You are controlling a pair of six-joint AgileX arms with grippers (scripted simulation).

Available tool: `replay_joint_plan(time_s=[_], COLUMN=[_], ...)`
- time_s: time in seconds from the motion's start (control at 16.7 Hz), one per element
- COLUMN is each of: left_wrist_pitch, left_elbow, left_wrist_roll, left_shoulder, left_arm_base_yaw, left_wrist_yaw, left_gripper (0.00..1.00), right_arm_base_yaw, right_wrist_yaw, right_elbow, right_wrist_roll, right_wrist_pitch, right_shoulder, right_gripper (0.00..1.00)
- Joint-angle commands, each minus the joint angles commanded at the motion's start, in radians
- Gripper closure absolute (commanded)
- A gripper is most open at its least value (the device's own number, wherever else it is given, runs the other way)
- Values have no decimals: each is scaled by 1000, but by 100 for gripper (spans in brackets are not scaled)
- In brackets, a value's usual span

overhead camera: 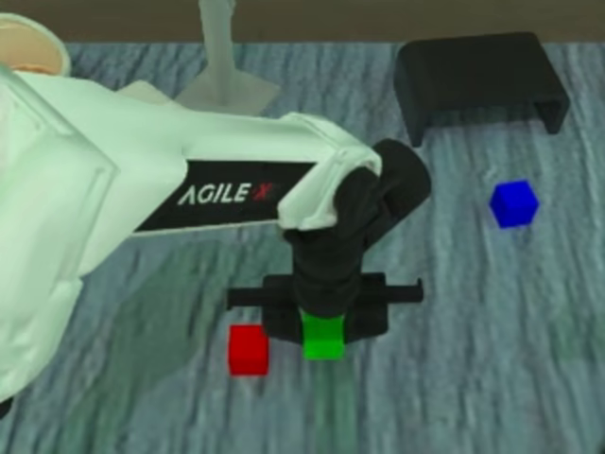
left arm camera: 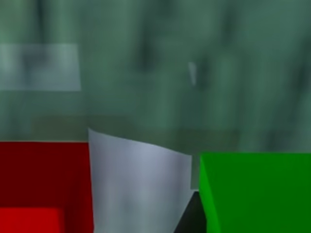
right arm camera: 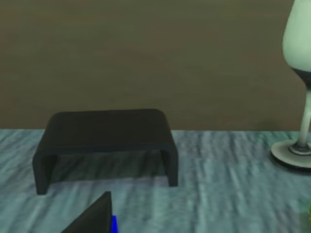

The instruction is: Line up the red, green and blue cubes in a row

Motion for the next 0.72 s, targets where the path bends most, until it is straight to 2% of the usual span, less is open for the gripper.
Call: replay_joint_plan(time_s=[0.54,0.72], left_wrist_pitch=[0,0], left_elbow=[0,0], left_wrist_roll=[0,0], left_shoulder=[0,0], left_arm_base_yaw=[0,0], left_wrist_yaw=[0,0], left_gripper=[2,0], right_arm_base_yaw=[0,0], right_wrist_yaw=[0,0], right_elbow=[0,0], right_wrist_roll=[0,0], right_wrist_pitch=[0,0], right_shoulder=[0,0], right_gripper=[0,0])
